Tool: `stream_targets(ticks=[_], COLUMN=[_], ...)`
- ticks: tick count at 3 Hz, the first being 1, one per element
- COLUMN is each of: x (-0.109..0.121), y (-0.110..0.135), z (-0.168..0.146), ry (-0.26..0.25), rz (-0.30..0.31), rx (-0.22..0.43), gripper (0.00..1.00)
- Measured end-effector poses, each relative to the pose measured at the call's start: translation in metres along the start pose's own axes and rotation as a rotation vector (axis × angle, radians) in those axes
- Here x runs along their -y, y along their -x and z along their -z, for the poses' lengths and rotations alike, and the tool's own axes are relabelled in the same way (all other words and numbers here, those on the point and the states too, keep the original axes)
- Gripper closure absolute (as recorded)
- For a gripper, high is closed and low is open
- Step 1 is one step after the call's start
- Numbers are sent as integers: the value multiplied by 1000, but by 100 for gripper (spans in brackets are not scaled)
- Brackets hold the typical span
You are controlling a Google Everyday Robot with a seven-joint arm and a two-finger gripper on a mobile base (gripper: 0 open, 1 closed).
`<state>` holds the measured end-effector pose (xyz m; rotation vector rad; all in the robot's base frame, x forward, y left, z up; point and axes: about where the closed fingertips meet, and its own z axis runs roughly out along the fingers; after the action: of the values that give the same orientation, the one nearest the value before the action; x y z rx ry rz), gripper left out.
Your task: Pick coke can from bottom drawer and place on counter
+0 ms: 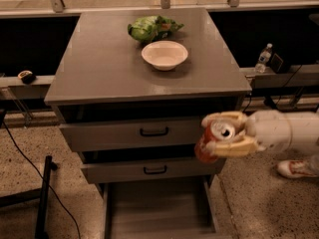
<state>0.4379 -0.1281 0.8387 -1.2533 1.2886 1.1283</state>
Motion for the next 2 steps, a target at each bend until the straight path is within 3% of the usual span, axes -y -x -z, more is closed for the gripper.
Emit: stream_targets(ticks=[1, 2], x=[35, 92], y=[57, 95], z=[12, 13], ry=[15, -26], rz=[-15, -62], rx=[-12, -12], gripper=[100, 100])
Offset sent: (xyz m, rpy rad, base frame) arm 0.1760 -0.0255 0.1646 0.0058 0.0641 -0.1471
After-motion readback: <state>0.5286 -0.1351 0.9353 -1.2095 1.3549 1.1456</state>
